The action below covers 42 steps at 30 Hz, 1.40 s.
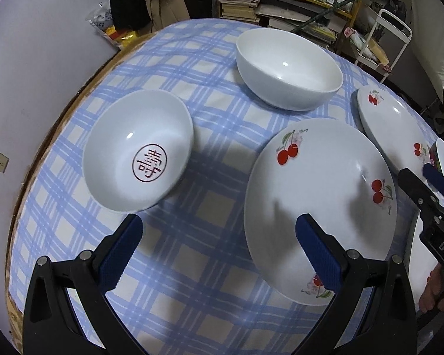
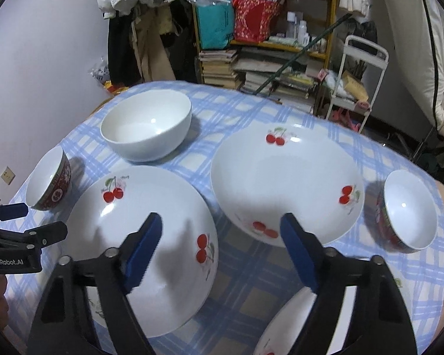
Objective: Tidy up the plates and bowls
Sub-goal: 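Move the left tool toward the large cherry plate while the right tool approaches its opposite rim, then close the left tool on the plate rim while the right tool grips the opposite rim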
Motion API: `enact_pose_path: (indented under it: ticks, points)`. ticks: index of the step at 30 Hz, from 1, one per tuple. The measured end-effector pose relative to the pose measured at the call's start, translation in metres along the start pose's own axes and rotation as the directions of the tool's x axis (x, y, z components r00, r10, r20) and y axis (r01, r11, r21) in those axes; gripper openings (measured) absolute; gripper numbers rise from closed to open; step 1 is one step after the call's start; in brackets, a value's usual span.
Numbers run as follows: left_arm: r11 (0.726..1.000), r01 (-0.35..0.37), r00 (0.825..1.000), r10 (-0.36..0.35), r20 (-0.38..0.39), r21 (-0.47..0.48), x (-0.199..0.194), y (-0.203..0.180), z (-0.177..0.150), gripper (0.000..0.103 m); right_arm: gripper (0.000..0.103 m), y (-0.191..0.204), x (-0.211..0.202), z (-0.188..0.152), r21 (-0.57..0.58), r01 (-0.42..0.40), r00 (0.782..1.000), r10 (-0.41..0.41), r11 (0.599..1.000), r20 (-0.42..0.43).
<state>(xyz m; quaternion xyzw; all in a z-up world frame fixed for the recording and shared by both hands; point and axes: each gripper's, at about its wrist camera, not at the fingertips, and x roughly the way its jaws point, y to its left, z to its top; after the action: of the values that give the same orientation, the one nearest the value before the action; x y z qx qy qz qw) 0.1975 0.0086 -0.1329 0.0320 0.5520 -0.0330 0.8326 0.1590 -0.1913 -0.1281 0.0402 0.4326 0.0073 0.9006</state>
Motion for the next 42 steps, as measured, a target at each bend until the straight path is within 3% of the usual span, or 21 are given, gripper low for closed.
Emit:
enact_pose_path:
  ticks: [8, 13, 16, 20, 23, 26, 35, 40, 42]
  points:
    - [0.999, 0.020, 1.000, -0.020, -0.007, 0.029, 0.001, -0.007, -0.001, 0.099, 0.075, 0.000, 0.009, -0.002, 0.008, -0.011, 0.999, 0.012, 1.000, -0.035]
    - [0.998, 0.035, 0.999, -0.033, -0.034, 0.053, 0.006, -0.012, -0.002, 0.087, 0.075, 0.001, 0.015, -0.004, -0.001, -0.011, 0.998, 0.010, 1.000, -0.055]
    - [0.997, 0.046, 0.998, -0.043, -0.038, 0.060, 0.007, -0.014, -0.003, 0.077, 0.075, 0.001, 0.016, -0.004, -0.002, -0.009, 0.998, 0.009, 1.000, -0.054]
    - [0.993, 0.109, 0.991, -0.105, -0.077, 0.047, 0.016, -0.012, -0.002, 0.050, 0.073, 0.002, 0.016, -0.005, -0.003, -0.010, 0.998, 0.009, 1.000, -0.054]
    - [0.994, 0.109, 0.989, -0.107, -0.104, 0.018, 0.025, -0.008, -0.002, 0.043, 0.062, 0.004, 0.016, -0.005, -0.014, -0.015, 0.999, 0.014, 1.000, -0.053]
    - [0.995, 0.100, 0.989, -0.099, -0.113, 0.002, 0.028, -0.004, -0.003, 0.035, 0.058, 0.005, 0.017, -0.004, -0.009, -0.022, 0.998, 0.022, 1.000, -0.054]
    - [0.993, 0.121, 0.986, -0.121, -0.117, -0.006, 0.030, -0.004, -0.002, 0.029, 0.045, 0.003, 0.014, -0.005, 0.021, -0.069, 0.994, 0.070, 0.997, -0.079]
    - [0.991, 0.131, 0.984, -0.133, -0.119, -0.023, 0.032, -0.003, 0.000, 0.029, 0.044, 0.004, 0.018, -0.007, 0.015, -0.067, 0.993, 0.068, 0.998, -0.098]
    - [0.990, 0.139, 0.983, -0.141, -0.119, -0.029, 0.033, -0.002, 0.001, 0.028, 0.034, 0.002, 0.022, -0.009, 0.022, -0.065, 0.991, 0.067, 0.998, -0.119]
